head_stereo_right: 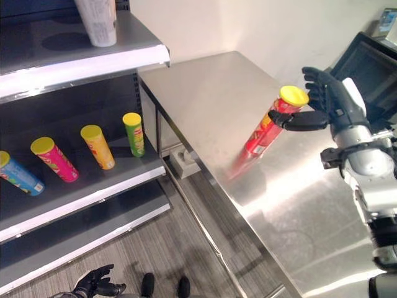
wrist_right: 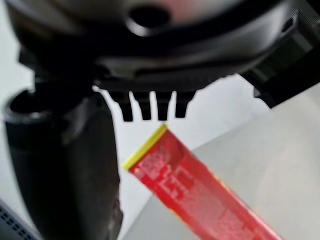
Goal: Put the goods on the table back onto the shelves and tidy them up.
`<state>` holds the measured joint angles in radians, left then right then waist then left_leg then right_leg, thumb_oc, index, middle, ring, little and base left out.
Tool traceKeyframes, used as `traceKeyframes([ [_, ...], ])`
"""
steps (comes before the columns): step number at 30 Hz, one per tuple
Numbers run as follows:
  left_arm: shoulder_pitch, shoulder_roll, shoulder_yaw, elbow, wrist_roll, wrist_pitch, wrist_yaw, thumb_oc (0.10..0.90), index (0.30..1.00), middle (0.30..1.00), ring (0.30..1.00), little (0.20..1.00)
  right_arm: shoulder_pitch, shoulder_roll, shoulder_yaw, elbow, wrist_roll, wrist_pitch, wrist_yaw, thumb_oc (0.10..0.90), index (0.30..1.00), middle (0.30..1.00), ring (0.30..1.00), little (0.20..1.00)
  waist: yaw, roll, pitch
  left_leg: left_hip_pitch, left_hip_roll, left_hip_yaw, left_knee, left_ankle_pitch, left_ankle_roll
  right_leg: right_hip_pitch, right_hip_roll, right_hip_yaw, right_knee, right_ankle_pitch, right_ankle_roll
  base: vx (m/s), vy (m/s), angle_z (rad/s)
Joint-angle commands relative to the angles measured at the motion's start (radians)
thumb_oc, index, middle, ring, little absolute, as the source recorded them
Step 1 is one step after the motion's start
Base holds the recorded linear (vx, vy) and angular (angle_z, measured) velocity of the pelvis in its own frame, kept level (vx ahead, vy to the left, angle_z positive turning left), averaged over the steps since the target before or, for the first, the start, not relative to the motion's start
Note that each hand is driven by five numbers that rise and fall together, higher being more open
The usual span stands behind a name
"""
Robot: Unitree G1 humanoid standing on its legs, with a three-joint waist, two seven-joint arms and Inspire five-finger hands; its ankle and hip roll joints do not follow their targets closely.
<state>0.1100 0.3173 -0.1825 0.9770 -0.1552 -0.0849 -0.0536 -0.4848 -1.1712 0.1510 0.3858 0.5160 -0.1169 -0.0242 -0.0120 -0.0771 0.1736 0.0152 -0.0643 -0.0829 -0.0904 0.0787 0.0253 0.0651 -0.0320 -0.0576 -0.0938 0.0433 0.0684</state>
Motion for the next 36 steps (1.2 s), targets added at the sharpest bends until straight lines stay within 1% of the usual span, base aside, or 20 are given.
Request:
traceKeyframes([
  [1,0.010,0.067,-0.042,0.025,0.022,-0.031,0.004,0.800,0.900,0.900,0.900,0.900,-0.170,-0.066,0.009,0.054,0.030,-0.053,-0.027,0.800,0.900,0.900,0.900,0.900,0.043,-0.059,-0.093,-0.012,0.082,0.033,0.003,-0.091,-0.080,0.007,-0.136,-0.020,0.009,-0.042,0.116,0.00,-0.011,0.08],
  [8,0.009,0.067,-0.048,0.028,0.022,-0.032,0.006,0.800,0.900,0.900,0.900,0.900,-0.218,-0.054,0.056,0.112,0.021,-0.040,-0.027,0.800,0.900,0.900,0.900,0.900,0.047,-0.058,-0.092,-0.012,0.082,0.031,0.003,-0.092,-0.081,0.009,-0.137,-0.026,0.008,-0.041,0.114,0.00,-0.005,0.03],
  [10,0.004,0.070,-0.057,0.021,0.021,-0.032,0.010,0.800,0.900,0.900,0.900,0.900,-0.269,-0.037,0.101,0.170,-0.002,-0.028,-0.035,0.800,0.900,0.900,0.900,0.900,0.053,-0.058,-0.089,-0.011,0.082,0.028,0.003,-0.092,-0.081,0.010,-0.137,-0.029,0.008,-0.041,0.114,0.00,0.000,0.00],
  [12,0.003,0.070,-0.056,0.023,0.018,-0.031,0.012,0.800,0.900,0.900,0.900,0.900,-0.287,-0.028,0.116,0.182,0.004,-0.025,-0.032,0.800,0.900,0.900,0.900,0.900,0.054,-0.058,-0.089,-0.011,0.082,0.027,0.003,-0.091,-0.082,0.012,-0.137,-0.030,0.008,-0.041,0.113,0.00,0.000,0.00],
  [25,0.006,0.070,-0.059,0.030,0.016,-0.029,0.018,0.800,0.900,0.900,0.900,0.900,-0.341,0.014,0.155,0.248,0.008,-0.013,-0.038,0.800,0.900,0.900,0.900,0.900,0.065,-0.059,-0.088,-0.011,0.081,0.021,0.003,-0.093,-0.082,0.016,-0.136,-0.039,0.009,-0.044,0.112,0.00,0.000,0.00],
  [36,0.004,0.067,-0.065,0.032,0.010,-0.025,0.023,0.800,0.900,0.900,0.900,0.900,-0.360,0.046,0.167,0.292,0.000,-0.001,-0.046,0.800,0.900,0.900,0.900,0.900,0.070,-0.058,-0.082,-0.011,0.083,0.013,0.003,-0.094,-0.083,0.017,-0.135,-0.045,0.010,-0.046,0.109,0.00,-0.004,0.02],
])
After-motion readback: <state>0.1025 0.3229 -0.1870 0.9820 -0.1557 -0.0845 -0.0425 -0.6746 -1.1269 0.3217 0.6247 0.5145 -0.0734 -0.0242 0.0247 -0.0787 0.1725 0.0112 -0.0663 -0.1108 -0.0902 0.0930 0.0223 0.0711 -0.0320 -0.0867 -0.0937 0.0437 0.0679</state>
